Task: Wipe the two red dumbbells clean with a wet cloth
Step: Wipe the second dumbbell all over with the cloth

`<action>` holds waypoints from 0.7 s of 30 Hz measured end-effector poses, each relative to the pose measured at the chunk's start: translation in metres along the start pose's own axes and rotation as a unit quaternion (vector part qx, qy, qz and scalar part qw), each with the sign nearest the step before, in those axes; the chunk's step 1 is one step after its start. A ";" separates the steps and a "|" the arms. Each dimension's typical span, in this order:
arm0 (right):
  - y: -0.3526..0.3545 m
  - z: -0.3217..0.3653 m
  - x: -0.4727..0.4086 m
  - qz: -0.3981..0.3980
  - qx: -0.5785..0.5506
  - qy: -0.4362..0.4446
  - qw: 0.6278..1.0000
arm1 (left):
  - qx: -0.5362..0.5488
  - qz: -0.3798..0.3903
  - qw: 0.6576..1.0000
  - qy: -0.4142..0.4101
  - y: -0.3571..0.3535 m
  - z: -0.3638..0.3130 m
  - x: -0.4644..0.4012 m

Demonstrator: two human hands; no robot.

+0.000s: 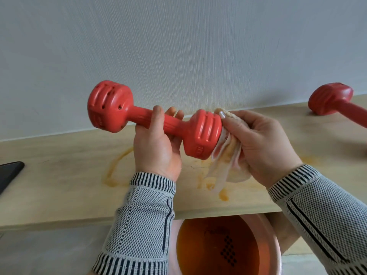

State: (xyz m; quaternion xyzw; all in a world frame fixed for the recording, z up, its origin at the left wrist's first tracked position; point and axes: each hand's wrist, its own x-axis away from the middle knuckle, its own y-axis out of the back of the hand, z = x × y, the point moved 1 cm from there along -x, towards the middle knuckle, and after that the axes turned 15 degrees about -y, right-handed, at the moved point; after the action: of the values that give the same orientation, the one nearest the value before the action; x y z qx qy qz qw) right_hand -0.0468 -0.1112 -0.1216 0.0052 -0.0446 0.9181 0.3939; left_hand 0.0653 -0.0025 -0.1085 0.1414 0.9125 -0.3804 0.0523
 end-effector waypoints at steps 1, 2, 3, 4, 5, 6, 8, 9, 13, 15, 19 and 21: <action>0.000 0.000 0.000 0.005 -0.002 -0.003 1.000 | -0.019 0.002 1.000 -0.021 -0.001 0.000 0.002; 0.000 0.000 0.001 0.010 0.002 -0.001 1.000 | -0.033 -0.005 0.999 -0.039 -0.002 -0.001 0.003; -0.001 0.001 0.002 0.016 0.012 0.004 1.000 | -0.041 -0.020 0.998 -0.052 -0.003 -0.001 0.003; -0.002 0.002 0.003 0.023 0.025 0.014 0.999 | -0.045 -0.036 0.996 -0.061 -0.004 -0.001 0.002; -0.003 0.004 0.005 0.028 0.039 0.025 0.999 | -0.044 -0.049 0.996 -0.064 -0.004 0.000 0.002; -0.004 0.006 0.006 0.029 0.053 0.037 0.997 | -0.039 -0.058 0.996 -0.063 -0.004 0.000 0.003; -0.004 0.010 0.007 0.019 0.083 0.064 0.994 | -0.029 -0.065 0.996 -0.058 -0.004 0.002 0.005; -0.004 0.010 0.007 0.010 0.101 0.077 0.992 | -0.028 -0.066 0.996 -0.056 -0.005 0.003 0.006; -0.007 0.010 0.014 -0.023 0.207 0.181 0.961 | -0.068 -0.070 0.992 -0.084 -0.002 0.007 0.004; -0.008 0.010 0.015 -0.019 0.236 0.217 0.947 | -0.094 -0.071 0.989 -0.091 -0.001 0.008 0.003; -0.001 0.008 0.006 -0.004 0.160 0.108 0.981 | -0.084 -0.061 0.991 -0.084 -0.004 0.008 0.007; 0.001 0.007 0.004 -0.006 0.143 0.091 0.986 | -0.092 -0.054 0.990 -0.092 -0.007 0.008 0.008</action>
State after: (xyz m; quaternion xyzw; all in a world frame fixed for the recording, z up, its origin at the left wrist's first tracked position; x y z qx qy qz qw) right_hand -0.0507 -0.1095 -0.1148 -0.0218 0.1227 0.9092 0.3973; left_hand 0.0553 -0.0112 -0.1108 0.0504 0.9413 -0.3081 0.1283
